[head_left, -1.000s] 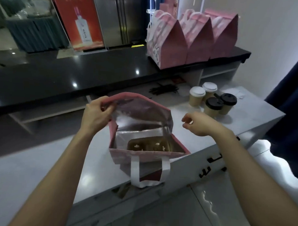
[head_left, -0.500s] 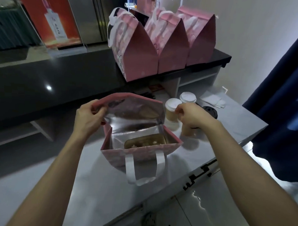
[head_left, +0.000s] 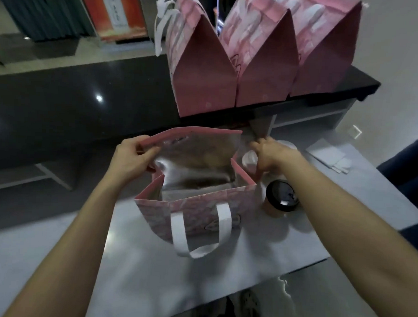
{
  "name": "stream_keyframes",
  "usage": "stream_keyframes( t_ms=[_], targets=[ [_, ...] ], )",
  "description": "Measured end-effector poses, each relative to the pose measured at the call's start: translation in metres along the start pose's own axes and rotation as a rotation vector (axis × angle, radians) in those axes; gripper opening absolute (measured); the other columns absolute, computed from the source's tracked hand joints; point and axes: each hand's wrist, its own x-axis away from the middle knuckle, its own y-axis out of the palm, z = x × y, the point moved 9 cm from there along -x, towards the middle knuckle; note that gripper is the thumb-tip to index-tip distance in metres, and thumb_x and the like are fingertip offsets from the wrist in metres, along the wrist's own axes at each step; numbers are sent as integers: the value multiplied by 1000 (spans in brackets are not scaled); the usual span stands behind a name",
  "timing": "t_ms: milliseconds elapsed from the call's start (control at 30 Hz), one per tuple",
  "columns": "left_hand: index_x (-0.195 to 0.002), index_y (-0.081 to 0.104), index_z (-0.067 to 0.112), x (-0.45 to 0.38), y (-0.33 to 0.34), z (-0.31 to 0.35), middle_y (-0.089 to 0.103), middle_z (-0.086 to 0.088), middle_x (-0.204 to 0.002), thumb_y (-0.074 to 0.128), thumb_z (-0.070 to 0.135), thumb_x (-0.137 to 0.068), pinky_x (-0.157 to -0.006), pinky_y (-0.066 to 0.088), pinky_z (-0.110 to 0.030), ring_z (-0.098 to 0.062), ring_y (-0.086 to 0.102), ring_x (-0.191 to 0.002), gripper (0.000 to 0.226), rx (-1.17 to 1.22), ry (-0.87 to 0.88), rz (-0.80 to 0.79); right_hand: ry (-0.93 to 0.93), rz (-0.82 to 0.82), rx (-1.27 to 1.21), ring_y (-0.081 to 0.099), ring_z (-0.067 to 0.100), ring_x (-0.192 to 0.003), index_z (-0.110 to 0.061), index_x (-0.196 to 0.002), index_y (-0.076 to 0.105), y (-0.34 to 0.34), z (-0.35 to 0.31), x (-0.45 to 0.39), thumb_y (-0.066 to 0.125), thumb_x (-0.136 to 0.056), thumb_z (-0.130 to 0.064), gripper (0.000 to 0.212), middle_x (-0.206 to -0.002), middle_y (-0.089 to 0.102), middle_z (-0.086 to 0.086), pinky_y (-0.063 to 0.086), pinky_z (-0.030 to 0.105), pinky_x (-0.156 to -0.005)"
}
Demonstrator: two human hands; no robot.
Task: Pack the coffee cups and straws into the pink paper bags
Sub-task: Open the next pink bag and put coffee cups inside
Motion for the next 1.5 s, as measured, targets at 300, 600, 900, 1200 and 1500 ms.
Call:
stream_keyframes(
  t_ms=[300,600,900,1200,1500],
  targets=[
    [-119,75,26,26,-12,3,78,6,-110,76,8,-97,-91,65,-37,-8,75,-104,28,-74,-120,172,-230,235,-38,66,38,-106,-20,-136,58,-71,-9,3,72,-67,-77,90,-125,58,13,55,42,-84],
    [-112,52,26,68,-27,23,65,6,-132,90,30,-88,-84,65,-30,-4,68,-113,45,-173,53,455,-370,860,-512,59,32,-99,-25,-140,60,-201,1,104,64,-74,-79,86,-113,50,5,45,36,-83],
    [-147,62,38,68,-5,15,-6,32,-177,86,77,-65,-131,29,-49,-8,3,-167,93,-362,13,-153,-613,430,-677,66,8,-86,-26,-111,73,-163,-97,140,42,-87,-85,71,-96,72,-11,55,36,-74],
    [-164,24,35,80,3,9,3,17,-165,81,94,-49,-128,38,-45,-19,15,-158,141,-584,34,-320,-606,60,-6,62,23,-117,-28,-148,41,-58,-184,107,75,-83,-69,83,-137,54,-4,52,38,-89],
    [-168,16,33,92,3,14,-8,21,-173,73,104,-46,-126,36,-44,-16,9,-163,153,-565,125,-303,-631,-98,176,59,21,-98,-47,-142,32,-17,-213,70,88,-73,-61,91,-111,53,-5,53,35,-73]
  ],
)
